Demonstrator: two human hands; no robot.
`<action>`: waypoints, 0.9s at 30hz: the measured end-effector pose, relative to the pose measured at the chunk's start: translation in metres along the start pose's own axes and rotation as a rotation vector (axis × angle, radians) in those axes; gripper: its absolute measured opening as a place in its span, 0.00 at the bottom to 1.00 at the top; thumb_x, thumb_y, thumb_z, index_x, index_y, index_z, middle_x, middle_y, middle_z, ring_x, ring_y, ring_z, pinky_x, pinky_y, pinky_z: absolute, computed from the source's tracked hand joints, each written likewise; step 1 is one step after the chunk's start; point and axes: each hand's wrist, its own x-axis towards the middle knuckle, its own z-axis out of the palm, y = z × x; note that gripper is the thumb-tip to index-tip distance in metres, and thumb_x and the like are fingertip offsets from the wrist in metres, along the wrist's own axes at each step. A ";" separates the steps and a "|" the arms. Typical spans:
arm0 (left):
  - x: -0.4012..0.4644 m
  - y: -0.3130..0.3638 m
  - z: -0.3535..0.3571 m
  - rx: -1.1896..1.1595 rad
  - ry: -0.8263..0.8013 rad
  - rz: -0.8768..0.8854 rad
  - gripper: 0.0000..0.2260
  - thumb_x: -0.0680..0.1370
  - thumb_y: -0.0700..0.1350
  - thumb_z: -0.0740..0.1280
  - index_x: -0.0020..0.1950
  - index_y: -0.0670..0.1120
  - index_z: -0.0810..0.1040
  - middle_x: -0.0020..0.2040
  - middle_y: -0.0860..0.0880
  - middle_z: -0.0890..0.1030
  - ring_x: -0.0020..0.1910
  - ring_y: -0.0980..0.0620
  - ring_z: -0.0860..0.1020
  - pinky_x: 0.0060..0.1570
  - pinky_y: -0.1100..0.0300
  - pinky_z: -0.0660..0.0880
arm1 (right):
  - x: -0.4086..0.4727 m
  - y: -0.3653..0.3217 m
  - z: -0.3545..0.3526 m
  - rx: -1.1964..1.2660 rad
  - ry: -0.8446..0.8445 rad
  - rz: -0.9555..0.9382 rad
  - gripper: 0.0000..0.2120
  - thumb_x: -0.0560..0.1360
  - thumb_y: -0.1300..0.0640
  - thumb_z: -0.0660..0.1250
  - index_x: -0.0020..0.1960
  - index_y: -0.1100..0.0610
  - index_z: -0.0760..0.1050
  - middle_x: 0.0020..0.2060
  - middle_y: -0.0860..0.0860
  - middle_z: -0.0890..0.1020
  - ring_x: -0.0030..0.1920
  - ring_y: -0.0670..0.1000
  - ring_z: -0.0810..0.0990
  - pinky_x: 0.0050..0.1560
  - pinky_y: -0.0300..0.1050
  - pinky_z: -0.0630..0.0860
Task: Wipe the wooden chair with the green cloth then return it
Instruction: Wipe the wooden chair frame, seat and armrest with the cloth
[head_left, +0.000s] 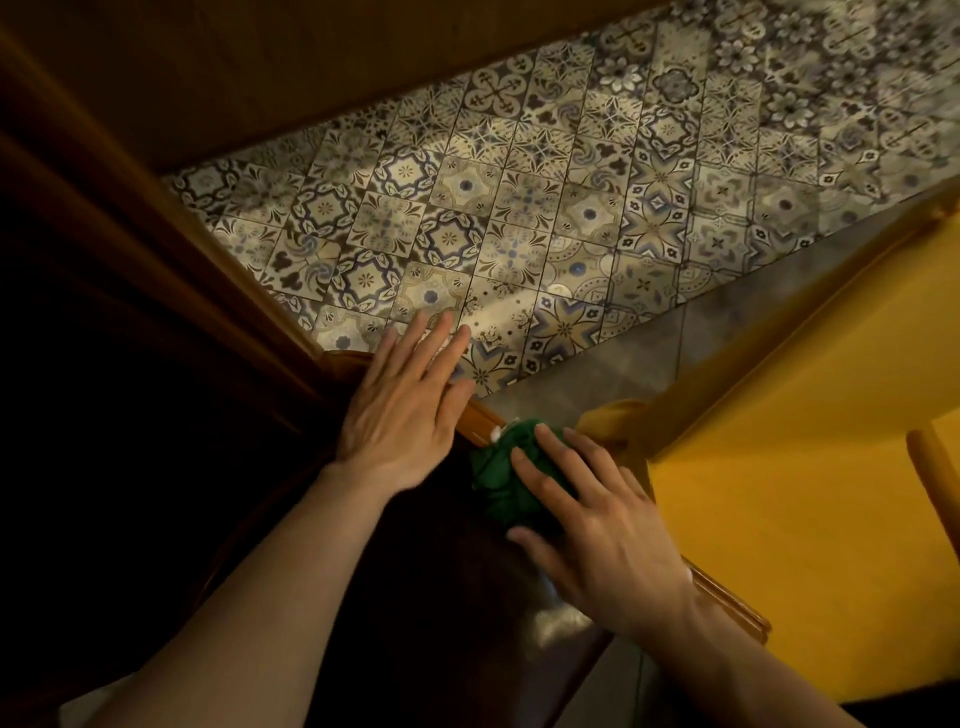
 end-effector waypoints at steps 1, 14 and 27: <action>0.004 -0.003 0.004 0.016 -0.019 0.004 0.29 0.82 0.59 0.36 0.81 0.51 0.46 0.82 0.52 0.44 0.80 0.54 0.37 0.78 0.49 0.40 | 0.002 -0.001 0.000 -0.008 0.000 0.006 0.30 0.80 0.37 0.57 0.78 0.47 0.60 0.78 0.52 0.63 0.77 0.58 0.62 0.66 0.56 0.73; 0.008 -0.007 0.020 -0.269 0.024 -0.051 0.30 0.81 0.59 0.33 0.82 0.50 0.47 0.82 0.57 0.48 0.78 0.63 0.40 0.77 0.56 0.38 | 0.029 -0.017 0.005 -0.001 0.054 0.139 0.24 0.78 0.44 0.66 0.72 0.49 0.72 0.72 0.54 0.74 0.66 0.58 0.75 0.57 0.56 0.78; 0.009 -0.007 0.020 -0.357 0.051 -0.063 0.30 0.81 0.58 0.35 0.82 0.50 0.49 0.81 0.57 0.50 0.78 0.64 0.44 0.78 0.55 0.42 | 0.064 -0.028 0.005 0.069 0.084 0.183 0.23 0.79 0.41 0.62 0.71 0.48 0.73 0.61 0.50 0.81 0.56 0.57 0.78 0.50 0.55 0.77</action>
